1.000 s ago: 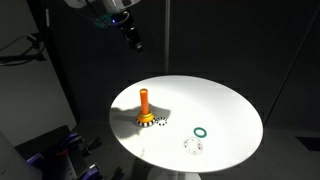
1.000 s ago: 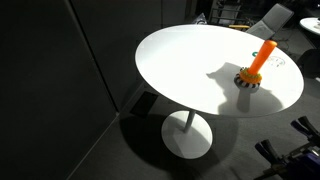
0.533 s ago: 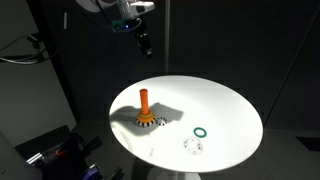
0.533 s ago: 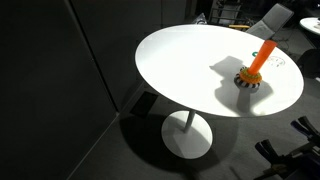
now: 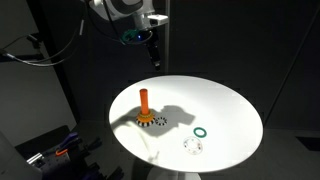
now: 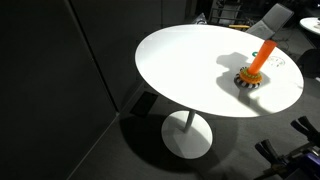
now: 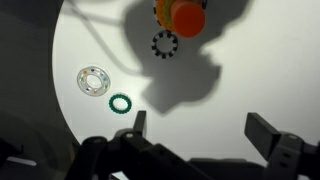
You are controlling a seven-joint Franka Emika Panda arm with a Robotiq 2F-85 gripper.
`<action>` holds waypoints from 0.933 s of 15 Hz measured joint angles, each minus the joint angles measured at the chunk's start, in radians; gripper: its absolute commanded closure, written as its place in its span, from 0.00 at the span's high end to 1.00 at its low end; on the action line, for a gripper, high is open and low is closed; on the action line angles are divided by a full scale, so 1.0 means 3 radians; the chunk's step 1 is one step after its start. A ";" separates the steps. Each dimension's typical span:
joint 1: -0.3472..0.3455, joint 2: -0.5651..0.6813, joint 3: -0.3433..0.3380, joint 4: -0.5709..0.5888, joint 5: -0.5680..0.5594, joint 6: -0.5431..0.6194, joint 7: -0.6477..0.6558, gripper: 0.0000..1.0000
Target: Pick up the clear ring and put it on the rings stacking stand
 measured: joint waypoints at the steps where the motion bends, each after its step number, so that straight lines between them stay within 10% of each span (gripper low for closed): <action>1: 0.0001 0.0049 -0.0029 0.0021 0.0000 -0.0017 0.0006 1.00; 14: 0.0049 0.0631 -0.0313 0.0156 0.0000 -0.0027 0.0005 1.00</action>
